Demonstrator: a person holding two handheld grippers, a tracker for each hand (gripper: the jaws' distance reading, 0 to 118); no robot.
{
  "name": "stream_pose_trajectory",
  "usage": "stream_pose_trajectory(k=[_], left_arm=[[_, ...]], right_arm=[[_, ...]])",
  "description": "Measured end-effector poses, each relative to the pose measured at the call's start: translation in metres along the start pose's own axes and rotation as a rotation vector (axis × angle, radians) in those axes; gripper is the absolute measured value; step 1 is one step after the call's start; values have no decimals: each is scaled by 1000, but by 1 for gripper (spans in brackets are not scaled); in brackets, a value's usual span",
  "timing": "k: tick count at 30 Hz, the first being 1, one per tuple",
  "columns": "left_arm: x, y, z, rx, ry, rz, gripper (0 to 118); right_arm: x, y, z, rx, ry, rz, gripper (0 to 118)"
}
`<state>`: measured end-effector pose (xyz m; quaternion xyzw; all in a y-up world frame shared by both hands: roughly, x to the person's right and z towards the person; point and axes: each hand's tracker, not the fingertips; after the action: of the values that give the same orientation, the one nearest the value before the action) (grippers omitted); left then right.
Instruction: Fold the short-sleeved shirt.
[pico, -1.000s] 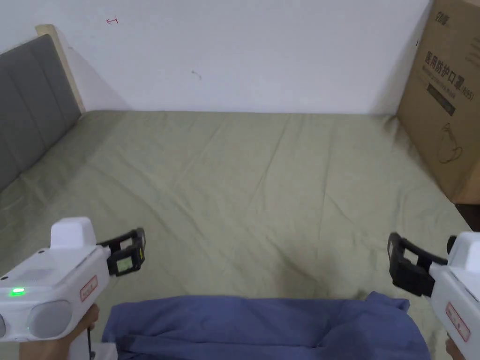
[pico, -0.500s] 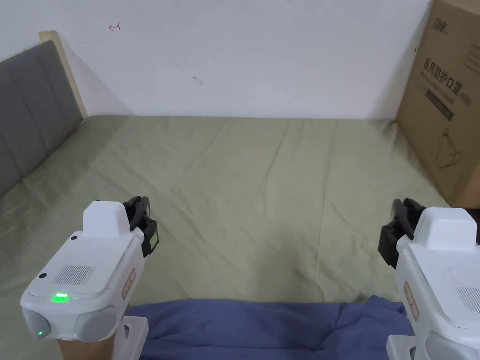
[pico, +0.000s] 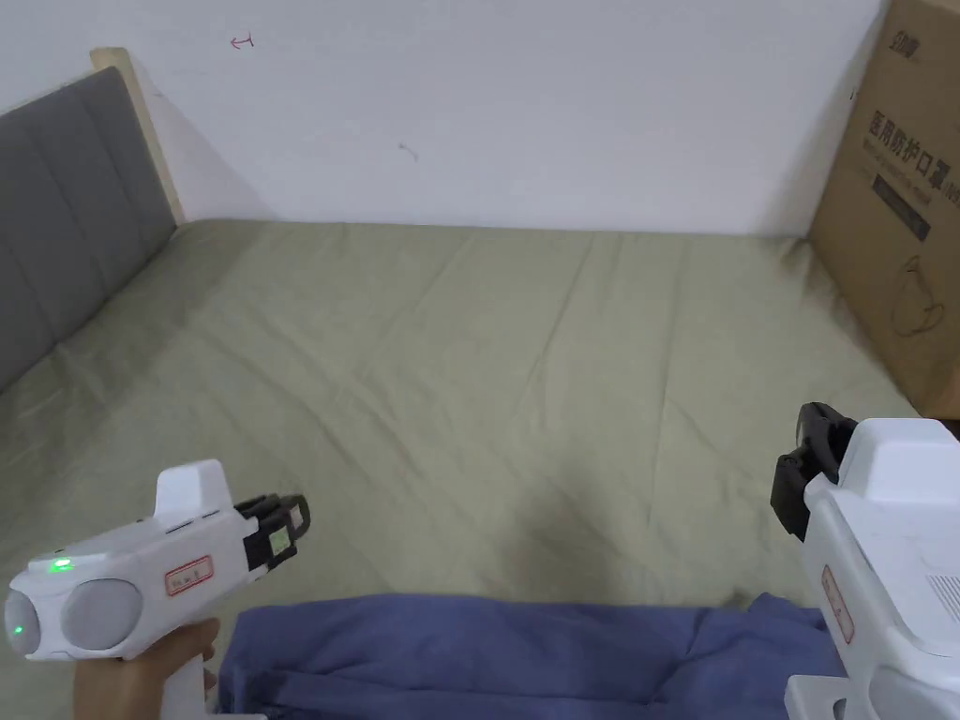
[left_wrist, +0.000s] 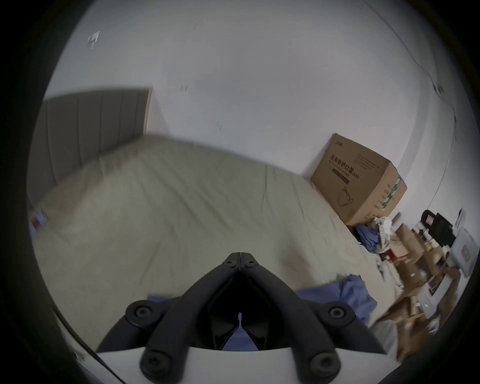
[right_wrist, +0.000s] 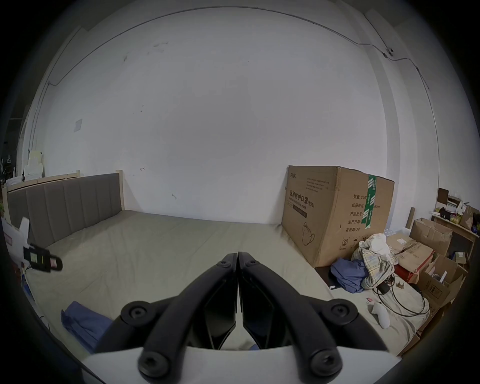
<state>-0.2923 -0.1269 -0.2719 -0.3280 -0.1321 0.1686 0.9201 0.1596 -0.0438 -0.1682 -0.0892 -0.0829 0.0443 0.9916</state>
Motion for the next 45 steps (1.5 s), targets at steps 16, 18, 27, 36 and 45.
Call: stream_pose_trajectory(k=[16, 18, 27, 36, 45], left_arm=[[-139, -60, -37, -346, 56, 227, 100], [-144, -64, -44, -371, 24, 265, 97], [-126, -78, -76, -419, -3, 210, 24], [-104, -55, -46, -324, 34, 127, 9], [-127, -20, 6, -240, 108, 160, 8]], right_arm=[[-12, -19, -17, -110, 29, 35, 0], [-12, -20, -18, -120, 29, 35, 0], [-5, -25, -18, -144, 17, 35, 0], [1, -24, -19, -145, 9, 18, 0], [5, -20, -19, -121, 19, 2, 0]])
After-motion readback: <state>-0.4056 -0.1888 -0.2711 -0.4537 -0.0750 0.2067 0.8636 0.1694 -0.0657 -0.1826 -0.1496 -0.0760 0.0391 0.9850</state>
